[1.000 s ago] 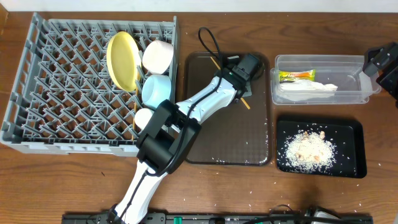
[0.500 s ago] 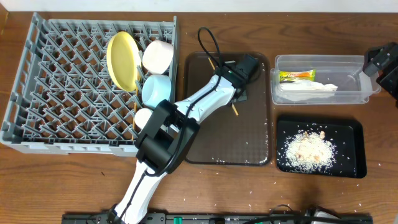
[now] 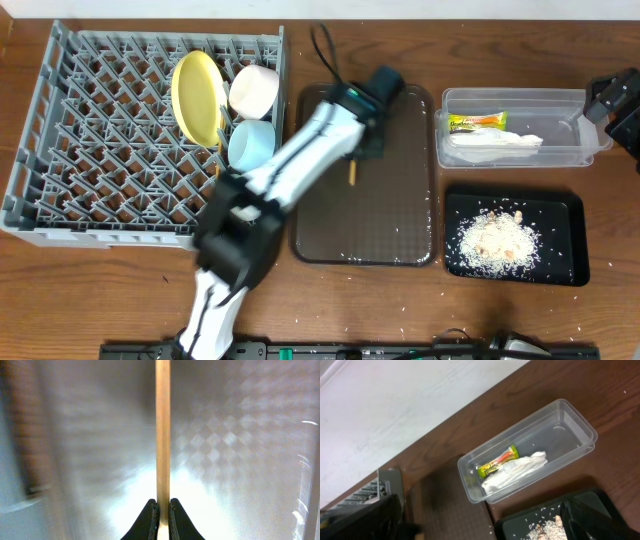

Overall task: Sort waste into correct bins and load items into the dishwasher
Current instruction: 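Carry the second chopstick into the rack and release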

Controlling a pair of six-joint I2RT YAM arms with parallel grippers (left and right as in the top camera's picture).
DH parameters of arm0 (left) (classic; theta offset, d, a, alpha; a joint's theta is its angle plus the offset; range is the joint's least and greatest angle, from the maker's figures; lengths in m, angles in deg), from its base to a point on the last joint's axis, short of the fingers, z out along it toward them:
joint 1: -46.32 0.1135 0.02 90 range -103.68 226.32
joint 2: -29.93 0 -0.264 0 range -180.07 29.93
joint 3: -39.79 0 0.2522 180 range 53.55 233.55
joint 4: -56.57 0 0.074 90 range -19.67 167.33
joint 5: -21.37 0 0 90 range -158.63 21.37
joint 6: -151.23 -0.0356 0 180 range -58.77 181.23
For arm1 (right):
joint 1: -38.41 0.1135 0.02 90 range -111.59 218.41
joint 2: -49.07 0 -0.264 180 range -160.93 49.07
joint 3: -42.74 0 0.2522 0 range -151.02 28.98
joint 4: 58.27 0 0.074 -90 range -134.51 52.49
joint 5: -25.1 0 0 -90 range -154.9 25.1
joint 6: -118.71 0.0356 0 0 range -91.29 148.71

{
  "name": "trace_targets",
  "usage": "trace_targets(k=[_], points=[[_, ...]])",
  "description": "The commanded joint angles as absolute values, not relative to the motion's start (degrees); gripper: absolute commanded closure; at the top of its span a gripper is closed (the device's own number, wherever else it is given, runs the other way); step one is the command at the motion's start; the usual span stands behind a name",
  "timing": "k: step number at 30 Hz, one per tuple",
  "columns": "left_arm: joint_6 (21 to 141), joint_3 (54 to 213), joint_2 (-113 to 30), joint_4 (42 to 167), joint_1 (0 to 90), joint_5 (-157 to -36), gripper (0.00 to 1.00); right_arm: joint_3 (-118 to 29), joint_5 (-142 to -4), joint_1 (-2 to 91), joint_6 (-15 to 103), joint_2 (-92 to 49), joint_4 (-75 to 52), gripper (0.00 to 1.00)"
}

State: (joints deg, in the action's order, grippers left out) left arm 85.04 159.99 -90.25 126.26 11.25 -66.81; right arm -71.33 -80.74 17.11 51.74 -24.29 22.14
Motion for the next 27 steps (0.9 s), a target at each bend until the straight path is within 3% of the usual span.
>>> trace_targets(k=[1,9,24,25,27], points=[[72.82,162.94,-77.51,131.37,15.32,-64.47,0.92,-71.33,-80.78,16.72,51.83,-24.16,22.23,0.01],[62.57,162.46,-69.38,147.74,28.19,-55.07,0.93,-71.33,-80.78,16.72,51.83,-24.18,22.23,0.01],[58.97,144.47,-70.06,141.56,41.13,-55.07,0.92,-71.33,-80.78,16.72,51.83,-24.16,22.23,0.01],[59.45,143.83,-70.06,141.21,41.43,-55.05,0.92,-71.33,-80.78,16.72,51.83,-24.16,22.23,0.01],[60.04,142.94,-70.06,140.94,41.78,-55.09,0.76,-71.33,-80.78,16.72,51.83,-24.18,22.23,0.01]])
